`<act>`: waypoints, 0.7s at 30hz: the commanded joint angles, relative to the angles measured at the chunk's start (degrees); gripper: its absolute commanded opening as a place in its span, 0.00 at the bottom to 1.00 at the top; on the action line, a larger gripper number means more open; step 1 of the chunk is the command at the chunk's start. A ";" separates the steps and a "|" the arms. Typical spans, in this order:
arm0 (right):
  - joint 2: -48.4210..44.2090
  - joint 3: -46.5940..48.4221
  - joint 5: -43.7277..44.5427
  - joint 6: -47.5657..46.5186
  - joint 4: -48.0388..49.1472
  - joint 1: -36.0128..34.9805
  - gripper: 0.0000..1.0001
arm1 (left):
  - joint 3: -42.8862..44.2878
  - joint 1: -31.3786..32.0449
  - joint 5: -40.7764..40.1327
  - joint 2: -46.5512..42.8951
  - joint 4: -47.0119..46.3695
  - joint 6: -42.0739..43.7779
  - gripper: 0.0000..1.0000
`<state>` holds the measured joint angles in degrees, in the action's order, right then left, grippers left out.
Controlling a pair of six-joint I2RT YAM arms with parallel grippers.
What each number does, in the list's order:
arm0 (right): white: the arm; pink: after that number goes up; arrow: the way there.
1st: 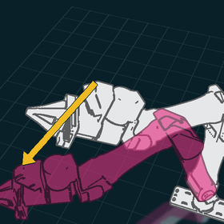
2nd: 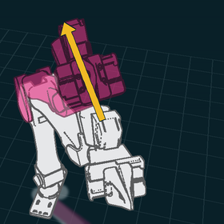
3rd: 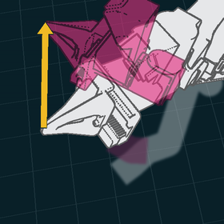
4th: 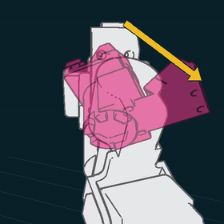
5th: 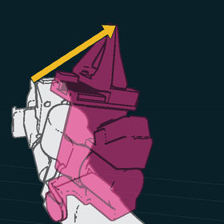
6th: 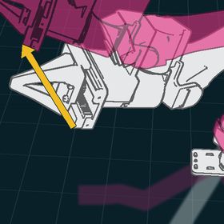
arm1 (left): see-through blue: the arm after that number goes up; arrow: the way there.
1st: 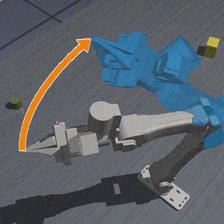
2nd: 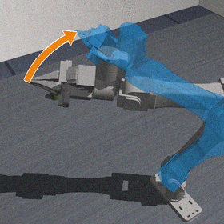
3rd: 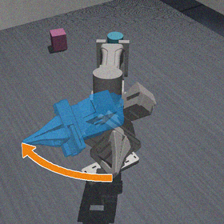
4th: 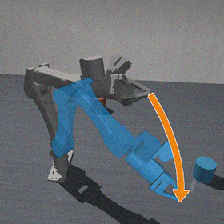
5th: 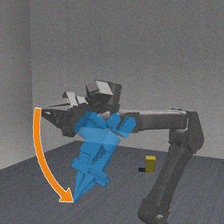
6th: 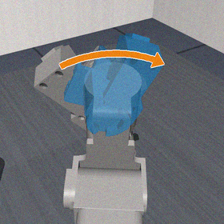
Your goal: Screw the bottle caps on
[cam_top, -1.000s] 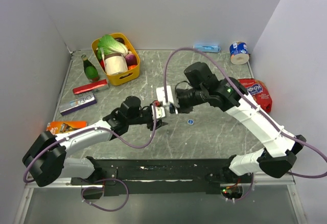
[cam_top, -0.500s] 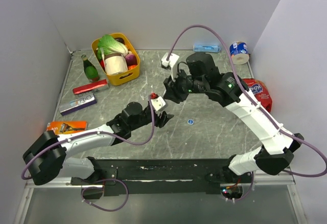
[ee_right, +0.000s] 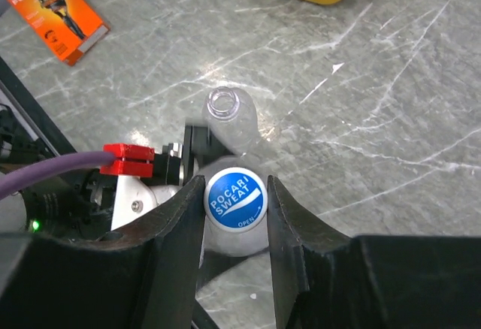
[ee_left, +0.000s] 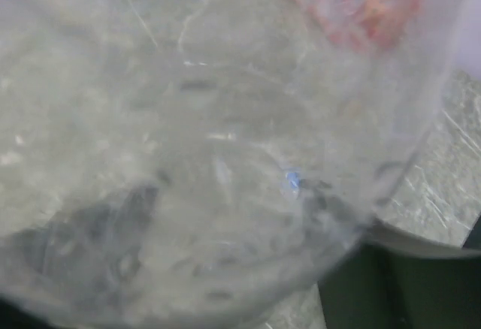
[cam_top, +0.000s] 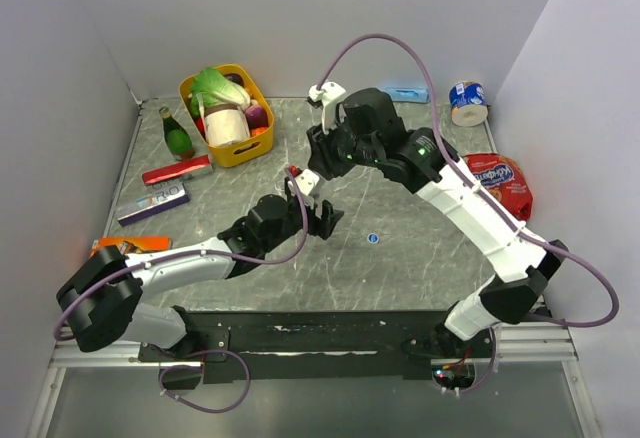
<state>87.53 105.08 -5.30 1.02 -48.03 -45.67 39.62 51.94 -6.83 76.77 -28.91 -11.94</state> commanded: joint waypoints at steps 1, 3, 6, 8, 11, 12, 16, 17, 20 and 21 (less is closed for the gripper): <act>-3.93 -2.16 -5.15 -2.75 0.31 0.66 0.00 | 1.26 -1.23 4.44 -1.71 -0.72 0.50 0.96; -4.47 -1.72 -4.72 -6.53 -0.66 3.65 0.00 | 0.29 -1.58 6.47 -3.11 0.95 2.79 0.96; -6.05 -1.45 -5.33 -10.59 -1.45 10.06 0.00 | -0.33 -2.20 11.74 -4.78 7.27 7.98 0.96; -7.54 -2.68 -3.85 -13.13 -1.19 12.70 0.00 | -0.77 -2.98 12.71 -5.31 10.78 10.53 0.96; -10.61 -8.21 -2.70 -18.41 2.93 17.97 0.00 | -1.29 -4.65 15.61 -6.11 17.55 13.44 0.96; -11.23 -9.79 -2.35 -20.33 4.25 19.81 0.00 | -1.56 -4.92 15.97 -6.80 19.22 13.44 0.96; -14.13 -19.53 -1.91 -20.53 13.20 25.60 0.00 | -1.47 -5.62 20.19 -9.18 21.61 13.71 0.96; -14.22 -20.86 -2.25 -19.48 14.36 27.11 0.00 | -1.21 -5.62 20.45 -9.53 21.87 13.27 0.96; -14.22 -25.87 -7.09 -16.14 18.39 32.57 0.00 | 0.72 -5.54 23.26 -9.71 23.28 13.00 0.96; -14.40 -27.45 -7.18 -15.87 19.72 33.01 0.00 | 1.42 -5.54 24.22 -9.54 23.45 13.17 0.96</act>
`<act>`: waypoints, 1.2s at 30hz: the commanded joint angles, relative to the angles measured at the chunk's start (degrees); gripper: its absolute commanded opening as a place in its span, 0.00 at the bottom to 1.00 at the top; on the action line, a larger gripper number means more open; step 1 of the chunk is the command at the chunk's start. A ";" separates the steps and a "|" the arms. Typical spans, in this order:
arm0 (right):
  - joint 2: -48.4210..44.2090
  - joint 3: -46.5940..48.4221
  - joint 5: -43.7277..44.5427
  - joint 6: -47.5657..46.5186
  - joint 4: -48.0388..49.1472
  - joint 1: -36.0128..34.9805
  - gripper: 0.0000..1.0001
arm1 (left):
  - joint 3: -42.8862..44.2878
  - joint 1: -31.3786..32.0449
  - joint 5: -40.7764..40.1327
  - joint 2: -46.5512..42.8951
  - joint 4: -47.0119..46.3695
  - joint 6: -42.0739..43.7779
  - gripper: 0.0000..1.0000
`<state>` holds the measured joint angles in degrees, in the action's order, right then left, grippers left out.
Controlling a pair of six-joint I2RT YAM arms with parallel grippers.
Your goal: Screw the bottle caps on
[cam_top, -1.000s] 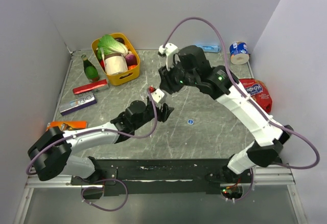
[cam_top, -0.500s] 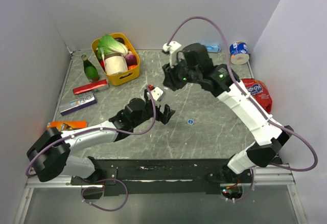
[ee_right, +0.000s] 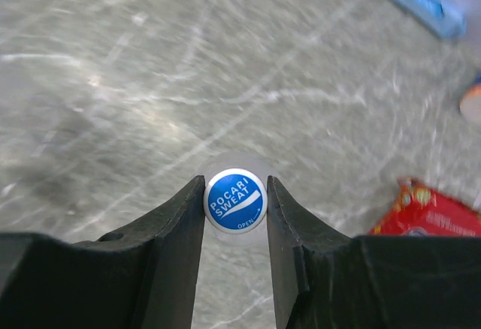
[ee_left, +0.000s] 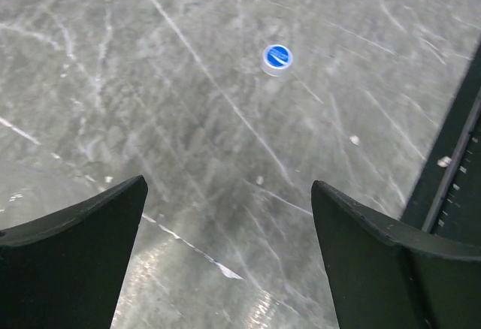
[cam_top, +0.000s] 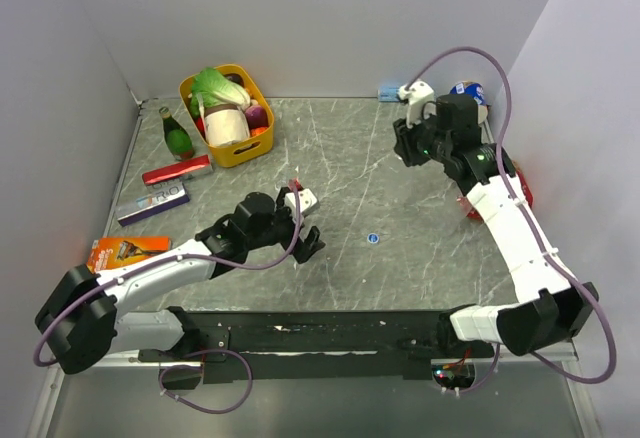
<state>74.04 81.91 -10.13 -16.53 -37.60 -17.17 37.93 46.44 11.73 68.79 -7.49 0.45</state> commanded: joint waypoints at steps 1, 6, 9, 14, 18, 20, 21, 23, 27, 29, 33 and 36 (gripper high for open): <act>-1.35 -7.17 -2.61 1.59 11.04 5.03 0.00 | 3.37 -0.03 5.94 -1.56 2.12 1.22 0.96; -2.67 -14.40 -2.61 2.38 20.46 8.28 0.00 | 5.22 -0.12 6.55 -1.38 4.23 2.54 0.96; -2.50 -16.33 -4.55 2.92 23.09 9.52 0.00 | 6.63 -0.03 7.61 -1.29 6.77 2.98 0.96; -2.06 -18.54 -4.02 2.47 25.74 9.61 0.00 | 7.24 -0.12 8.31 -1.82 8.89 5.09 0.96; -1.36 -19.24 -4.02 3.26 25.92 9.61 0.08 | 7.77 -0.03 8.22 -1.73 9.51 5.53 0.96; -0.83 -19.33 -4.11 3.26 25.30 9.70 0.15 | 7.77 -0.03 8.40 -1.65 9.42 5.53 0.96; -0.48 -19.33 -4.19 3.26 25.21 9.70 0.17 | 7.86 -0.03 8.49 -1.56 9.51 5.53 0.96; -0.13 -19.33 -4.11 3.09 24.95 9.70 0.20 | 8.03 -0.12 8.75 -1.38 9.60 5.62 0.96; 0.23 -19.33 -3.41 3.00 24.77 9.70 0.33 | 8.12 -0.03 8.93 -1.21 9.42 5.62 0.96; 0.32 -19.24 -2.62 3.35 24.68 9.70 0.50 | 8.12 -0.12 9.02 -1.03 9.07 5.53 0.96; 1.02 -18.81 -2.44 3.18 24.25 9.70 0.55 | 8.03 -0.03 9.37 -0.68 8.81 5.62 0.96; 1.11 -18.63 -2.44 3.26 24.25 9.61 0.56 | 8.03 -0.12 9.37 -0.50 8.72 5.79 0.96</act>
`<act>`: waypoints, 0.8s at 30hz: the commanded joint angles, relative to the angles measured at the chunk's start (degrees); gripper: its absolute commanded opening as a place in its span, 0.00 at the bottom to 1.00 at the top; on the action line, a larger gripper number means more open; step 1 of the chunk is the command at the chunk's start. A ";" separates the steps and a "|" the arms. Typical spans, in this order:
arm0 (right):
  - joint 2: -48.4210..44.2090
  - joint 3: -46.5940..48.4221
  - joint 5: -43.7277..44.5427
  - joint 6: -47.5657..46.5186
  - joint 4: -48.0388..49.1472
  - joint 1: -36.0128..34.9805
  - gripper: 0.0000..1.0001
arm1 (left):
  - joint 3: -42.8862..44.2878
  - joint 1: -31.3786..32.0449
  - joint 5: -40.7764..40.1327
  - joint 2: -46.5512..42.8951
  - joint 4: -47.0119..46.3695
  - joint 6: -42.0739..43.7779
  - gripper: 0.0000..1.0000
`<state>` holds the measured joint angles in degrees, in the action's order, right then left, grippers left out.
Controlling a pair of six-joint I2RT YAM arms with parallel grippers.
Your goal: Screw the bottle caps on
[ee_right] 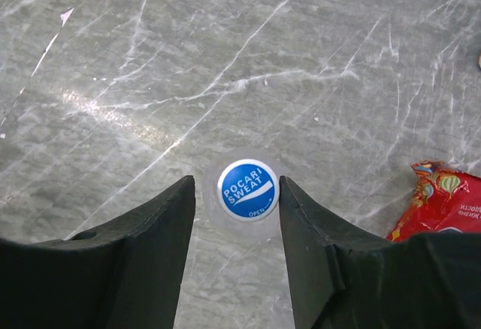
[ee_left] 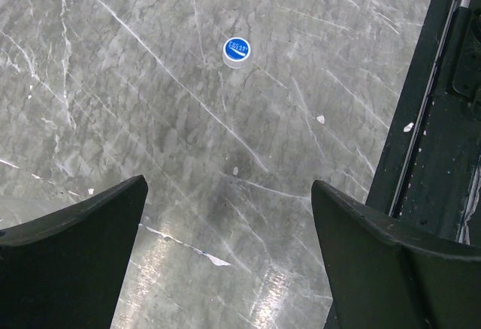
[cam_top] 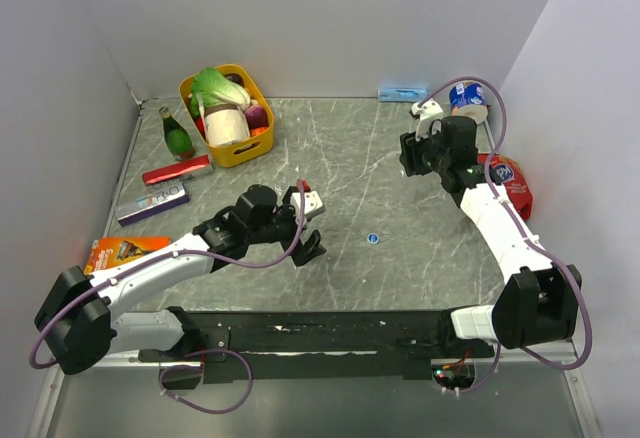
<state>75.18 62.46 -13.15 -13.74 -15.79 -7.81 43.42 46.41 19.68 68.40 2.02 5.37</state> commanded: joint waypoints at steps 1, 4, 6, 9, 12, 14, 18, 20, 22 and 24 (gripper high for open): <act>0.14 0.83 0.49 0.47 2.52 0.26 0.56 | 2.64 -0.01 1.59 -0.20 -0.88 0.79 0.96; 0.32 1.00 0.67 0.55 2.43 0.34 0.57 | 2.37 -0.09 1.50 -0.20 -1.05 0.70 0.96; 0.58 1.26 0.93 0.55 2.43 0.26 0.58 | 2.29 -0.01 1.68 -0.20 -1.06 0.61 0.96; 0.76 1.44 1.19 0.64 2.52 0.26 0.59 | 2.20 -0.01 1.76 -0.20 -1.32 0.70 0.96; 1.02 1.70 1.72 0.82 2.43 0.26 0.61 | 2.11 -0.09 1.85 -0.02 -1.49 0.70 0.96; 1.29 1.79 1.90 0.73 2.43 0.34 0.64 | 2.11 -0.01 1.94 -0.02 -1.49 0.79 0.96; 1.55 2.23 2.16 0.73 2.52 0.43 0.71 | 2.11 -0.09 1.59 -0.02 -1.23 1.40 0.96; 2.08 2.67 2.34 0.73 2.52 0.43 0.73 | 2.02 -0.09 1.85 -0.02 -1.23 1.49 0.96; 2.52 3.11 2.51 0.82 2.52 0.34 0.85 | 2.02 -0.09 2.03 -0.02 -1.14 1.40 0.96; 2.78 3.64 2.51 0.91 2.70 0.61 0.92 | 2.11 -0.09 2.20 0.06 -1.06 1.23 0.96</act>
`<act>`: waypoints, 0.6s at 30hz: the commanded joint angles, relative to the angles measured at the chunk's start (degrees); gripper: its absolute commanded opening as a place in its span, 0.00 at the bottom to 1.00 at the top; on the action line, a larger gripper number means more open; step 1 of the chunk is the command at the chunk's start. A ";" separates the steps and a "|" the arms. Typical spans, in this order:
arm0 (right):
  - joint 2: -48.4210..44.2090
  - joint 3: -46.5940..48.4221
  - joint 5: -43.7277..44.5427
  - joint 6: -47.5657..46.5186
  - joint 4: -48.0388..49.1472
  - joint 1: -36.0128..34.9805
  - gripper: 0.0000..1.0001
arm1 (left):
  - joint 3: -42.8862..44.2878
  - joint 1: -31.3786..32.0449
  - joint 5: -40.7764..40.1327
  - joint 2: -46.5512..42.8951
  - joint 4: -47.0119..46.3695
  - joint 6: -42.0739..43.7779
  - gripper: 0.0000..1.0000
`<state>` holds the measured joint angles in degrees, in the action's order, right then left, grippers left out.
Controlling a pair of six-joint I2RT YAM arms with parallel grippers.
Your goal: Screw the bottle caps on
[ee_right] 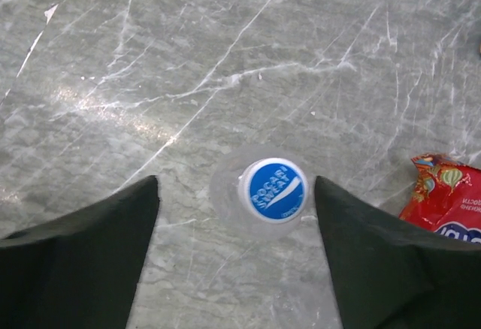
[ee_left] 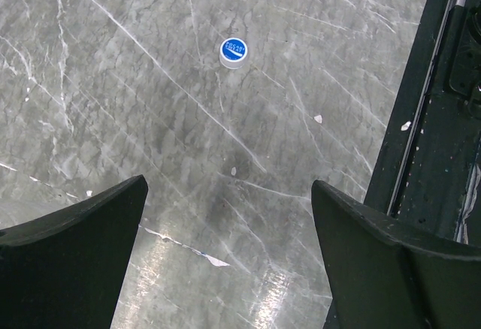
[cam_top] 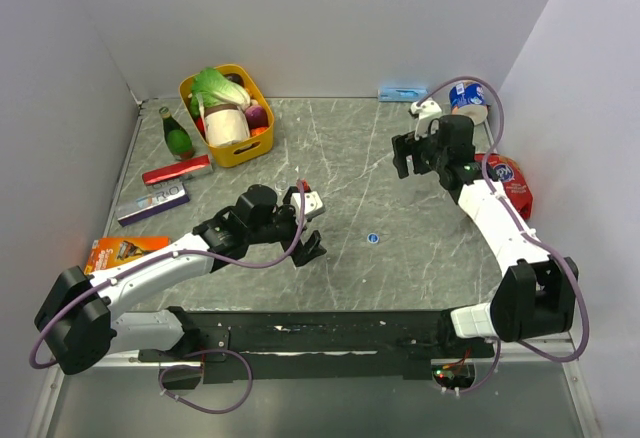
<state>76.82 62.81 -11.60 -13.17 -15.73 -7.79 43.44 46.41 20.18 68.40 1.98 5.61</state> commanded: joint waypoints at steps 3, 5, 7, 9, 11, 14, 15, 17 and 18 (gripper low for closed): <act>1.49 3.99 1.22 0.16 2.89 0.85 1.00 | 2.17 -0.01 1.79 0.07 -0.84 1.07 0.96; 1.41 5.47 1.22 0.07 2.98 1.20 1.00 | 2.53 -0.09 1.88 -0.37 -0.66 1.34 0.96; 1.14 7.58 1.22 0.51 2.11 1.29 1.00 | 4.01 -0.36 1.61 -1.60 0.30 1.60 0.96; 0.27 11.97 -0.61 0.95 0.79 1.20 1.00 | 6.47 -2.28 1.09 -2.91 2.32 1.69 0.96; -1.13 15.48 -4.12 0.52 0.00 0.68 1.00 | 10.51 -5.00 1.70 -6.16 4.17 0.12 0.96; -1.93 18.31 -12.99 -1.24 -0.97 -2.73 1.00 | 15.43 -12.64 -2.68 -10.47 4.87 -8.54 0.96; -2.19 18.49 -15.02 -1.94 -1.06 -4.15 1.00 | 17.27 -18.84 -2.69 -10.39 6.36 -10.51 0.96; -1.94 19.45 -16.35 -4.49 -2.80 -10.71 1.00 | 23.25 -25.73 -0.94 -8.21 10.57 -14.55 0.96; -1.67 19.46 -17.14 -5.37 -3.08 -13.10 1.00 | 24.57 -31.94 0.37 -7.59 13.29 -15.27 0.96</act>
<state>76.66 79.75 -20.16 -14.44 -17.26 -11.44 59.57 28.56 19.81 60.51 9.76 -0.19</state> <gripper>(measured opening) 0.994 0.962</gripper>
